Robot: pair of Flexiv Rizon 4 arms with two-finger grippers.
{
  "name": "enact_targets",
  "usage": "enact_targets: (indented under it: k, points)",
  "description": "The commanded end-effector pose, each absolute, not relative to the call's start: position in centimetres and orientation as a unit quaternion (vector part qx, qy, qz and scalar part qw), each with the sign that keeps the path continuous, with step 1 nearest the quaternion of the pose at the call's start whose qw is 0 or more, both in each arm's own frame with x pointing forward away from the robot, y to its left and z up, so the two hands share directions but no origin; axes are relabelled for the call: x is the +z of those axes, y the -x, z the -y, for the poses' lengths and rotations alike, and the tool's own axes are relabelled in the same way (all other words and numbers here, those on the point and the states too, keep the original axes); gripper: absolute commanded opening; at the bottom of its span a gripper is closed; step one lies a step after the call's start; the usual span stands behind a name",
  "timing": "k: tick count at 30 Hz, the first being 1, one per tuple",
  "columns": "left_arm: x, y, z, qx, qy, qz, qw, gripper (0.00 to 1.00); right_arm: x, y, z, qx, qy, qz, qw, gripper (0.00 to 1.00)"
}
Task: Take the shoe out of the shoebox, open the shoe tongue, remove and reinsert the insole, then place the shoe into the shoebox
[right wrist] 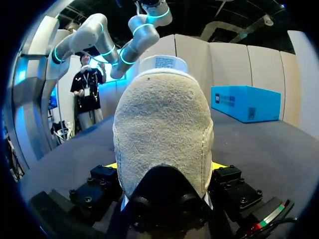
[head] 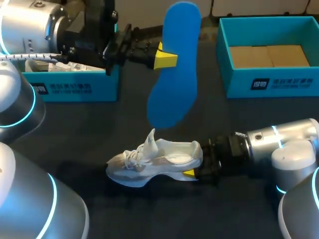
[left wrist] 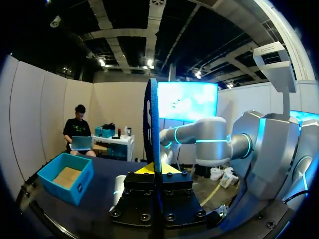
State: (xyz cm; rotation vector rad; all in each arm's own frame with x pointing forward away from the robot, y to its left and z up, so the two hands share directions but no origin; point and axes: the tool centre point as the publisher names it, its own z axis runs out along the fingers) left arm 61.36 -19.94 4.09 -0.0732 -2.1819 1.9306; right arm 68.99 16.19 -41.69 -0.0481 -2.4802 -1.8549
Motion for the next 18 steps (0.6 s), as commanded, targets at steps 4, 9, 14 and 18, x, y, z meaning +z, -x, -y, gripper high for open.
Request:
enact_targets:
  k: [4, 9, 14, 18]
  points:
    - [4.8, -61.0, 19.6, 0.659, 0.025, 0.742, 0.118, 0.0, -41.8, -68.9, -16.3, -0.598, 0.016, 0.801, 0.022, 0.0]
    - [6.3, -60.3, 18.6, 0.662, 0.007, 0.742, 0.104, 0.0, -41.8, -68.9, -16.3, -0.598, 0.016, 0.801, 0.022, 0.0]
    - [7.7, -59.5, 17.6, 0.668, 0.002, 0.736, 0.109, 0.0, -41.8, -68.9, -16.3, -0.598, 0.016, 0.801, 0.022, 0.0]
    - [7.7, -59.3, 17.5, 0.666, -0.007, 0.737, 0.118, 0.0, -41.8, -68.9, -16.3, -0.598, 0.016, 0.801, 0.022, 0.0]
